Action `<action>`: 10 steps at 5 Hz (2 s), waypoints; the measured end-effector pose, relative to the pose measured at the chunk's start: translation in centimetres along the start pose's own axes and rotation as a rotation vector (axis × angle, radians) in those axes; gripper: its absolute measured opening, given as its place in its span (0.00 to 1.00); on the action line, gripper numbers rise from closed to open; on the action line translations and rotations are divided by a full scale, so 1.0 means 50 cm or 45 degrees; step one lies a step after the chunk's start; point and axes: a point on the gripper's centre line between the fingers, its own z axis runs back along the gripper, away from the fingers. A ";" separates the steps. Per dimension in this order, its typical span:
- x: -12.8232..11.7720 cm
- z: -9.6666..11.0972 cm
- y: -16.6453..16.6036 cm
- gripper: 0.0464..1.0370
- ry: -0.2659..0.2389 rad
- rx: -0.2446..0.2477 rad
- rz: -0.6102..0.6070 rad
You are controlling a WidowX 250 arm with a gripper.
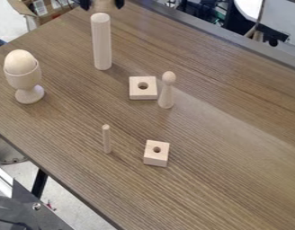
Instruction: Put the cup to the of stick
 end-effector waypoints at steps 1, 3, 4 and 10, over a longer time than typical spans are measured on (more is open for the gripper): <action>-0.008 -0.010 0.008 0.70 0.022 0.020 0.014; 0.007 -0.020 0.020 0.70 0.004 0.010 0.024; 0.023 -0.022 0.025 0.70 -0.019 -0.007 0.027; 0.047 -0.043 0.020 0.70 -0.014 -0.010 0.060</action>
